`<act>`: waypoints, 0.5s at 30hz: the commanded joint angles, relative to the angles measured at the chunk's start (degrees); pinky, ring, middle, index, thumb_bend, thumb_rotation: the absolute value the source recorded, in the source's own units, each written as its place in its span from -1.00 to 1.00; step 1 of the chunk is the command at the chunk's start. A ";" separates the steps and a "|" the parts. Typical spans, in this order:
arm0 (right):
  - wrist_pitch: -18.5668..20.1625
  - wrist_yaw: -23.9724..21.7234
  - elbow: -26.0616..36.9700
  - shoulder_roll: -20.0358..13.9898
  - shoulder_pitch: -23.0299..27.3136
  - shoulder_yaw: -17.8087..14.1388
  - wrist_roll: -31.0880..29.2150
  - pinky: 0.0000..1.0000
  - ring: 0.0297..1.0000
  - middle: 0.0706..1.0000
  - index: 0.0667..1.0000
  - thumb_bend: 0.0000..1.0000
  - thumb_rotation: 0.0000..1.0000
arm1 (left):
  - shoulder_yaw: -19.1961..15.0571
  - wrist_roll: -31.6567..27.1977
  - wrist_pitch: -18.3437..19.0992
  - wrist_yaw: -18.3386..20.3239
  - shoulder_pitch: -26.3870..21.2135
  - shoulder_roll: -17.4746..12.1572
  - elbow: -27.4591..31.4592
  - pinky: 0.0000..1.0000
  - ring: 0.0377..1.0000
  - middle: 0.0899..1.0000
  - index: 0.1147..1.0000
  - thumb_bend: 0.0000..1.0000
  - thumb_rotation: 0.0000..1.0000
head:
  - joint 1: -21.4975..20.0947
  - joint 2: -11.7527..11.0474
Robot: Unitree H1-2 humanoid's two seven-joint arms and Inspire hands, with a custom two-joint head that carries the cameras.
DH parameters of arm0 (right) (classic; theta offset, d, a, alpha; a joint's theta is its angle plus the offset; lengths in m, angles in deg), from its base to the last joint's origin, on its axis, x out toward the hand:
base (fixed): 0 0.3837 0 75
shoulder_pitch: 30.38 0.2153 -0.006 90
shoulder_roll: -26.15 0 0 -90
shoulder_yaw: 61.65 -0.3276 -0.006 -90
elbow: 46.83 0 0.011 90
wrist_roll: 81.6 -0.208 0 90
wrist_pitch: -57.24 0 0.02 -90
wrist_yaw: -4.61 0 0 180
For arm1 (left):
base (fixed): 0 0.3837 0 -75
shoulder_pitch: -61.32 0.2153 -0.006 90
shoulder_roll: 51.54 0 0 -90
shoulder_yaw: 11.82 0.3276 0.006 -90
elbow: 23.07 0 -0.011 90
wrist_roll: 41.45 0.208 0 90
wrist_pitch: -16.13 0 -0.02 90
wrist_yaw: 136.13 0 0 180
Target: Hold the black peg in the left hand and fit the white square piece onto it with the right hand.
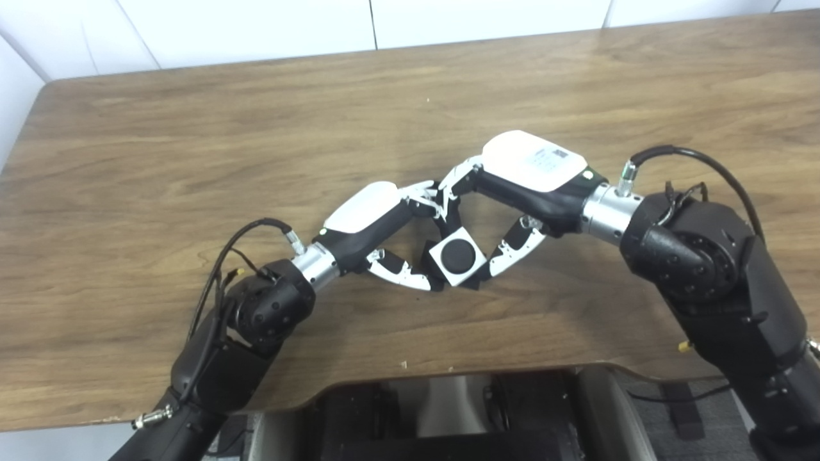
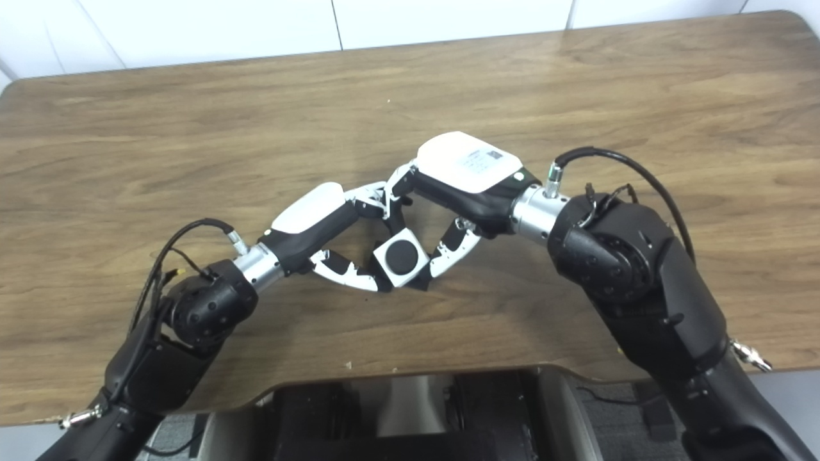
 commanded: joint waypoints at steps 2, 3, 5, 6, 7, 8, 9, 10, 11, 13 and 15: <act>-0.49 1.20 -0.50 -0.75 0.82 -0.80 0.54 0.28 0.51 0.43 -0.11 0.04 -0.73 | 2.44 4.19 5.51 5.05 2.98 -2.01 -3.17 0.80 0.91 0.73 -0.14 0.03 -0.85 | -0.06 0.10; -0.55 1.52 -0.92 -0.70 0.60 -0.86 0.73 0.28 0.51 0.43 -0.11 0.04 -0.73 | 2.43 4.16 5.54 5.07 3.00 -2.02 -3.09 0.80 0.91 0.73 -0.14 0.03 -0.85 | -0.06 0.10; -1.00 2.45 -2.10 -0.69 0.02 -0.84 1.72 0.27 0.50 0.43 -0.11 0.04 -0.73 | 2.46 4.14 5.11 4.70 3.05 -2.01 -3.24 0.79 0.90 0.72 -0.15 0.03 -0.85 | -0.06 0.11; -0.84 2.42 -2.51 -0.78 -0.17 -0.68 2.48 0.28 0.50 0.43 -0.11 0.03 -0.72 | 2.50 4.16 4.98 4.59 3.06 -2.01 -3.29 0.78 0.90 0.72 -0.15 0.03 -0.85 | -0.06 0.11; -0.10 1.18 -2.73 -1.17 -0.10 -0.20 3.65 0.30 0.51 0.45 -0.10 0.03 -0.71 | 2.51 4.11 4.77 4.48 3.07 -2.01 -3.39 0.77 0.90 0.72 -0.15 0.03 -0.85 | 0.04 0.14; 1.11 -0.85 -2.80 -1.65 0.11 0.40 4.84 0.34 0.55 0.52 -0.09 0.03 -0.70 | 2.54 4.12 4.81 4.52 3.08 -2.02 -3.37 0.76 0.90 0.72 -0.15 0.03 -0.85 | 0.04 0.14; 2.36 -2.92 -2.85 -2.05 0.34 0.91 5.94 0.41 0.63 0.64 0.26 0.34 -0.49 | 2.55 4.11 4.95 4.62 3.07 -2.03 -3.33 0.75 0.90 0.72 -0.15 0.03 -0.85 | 0.04 0.14; 3.22 -4.39 -2.89 -2.31 0.50 1.22 6.69 0.46 0.69 0.75 0.52 0.57 -0.35 | 2.57 4.20 5.11 4.71 3.07 -2.05 -3.29 0.76 0.90 0.72 -0.15 0.03 -0.85 | 0.04 0.14; 3.74 -5.15 -3.01 -2.48 0.53 1.37 7.12 0.49 0.73 0.83 0.72 0.75 -0.25 | 2.57 4.19 5.32 4.85 3.06 -2.06 -3.24 0.77 0.91 0.72 -0.15 0.03 -0.85 | -0.05 0.11; 3.69 -5.31 -3.38 -2.60 0.37 1.23 7.71 0.50 0.76 0.92 0.89 0.91 -0.25 | 2.51 4.11 5.47 4.93 3.04 -2.07 -3.21 0.79 0.91 0.73 -0.15 0.03 -0.85 | -0.08 0.15; 3.58 -5.29 -3.64 -2.70 0.31 1.09 7.95 0.51 0.77 0.94 0.93 0.95 -0.25 | 2.45 4.07 5.36 4.82 2.99 -2.10 -3.25 0.78 0.90 0.73 -0.15 0.03 -0.85 | -0.50 0.11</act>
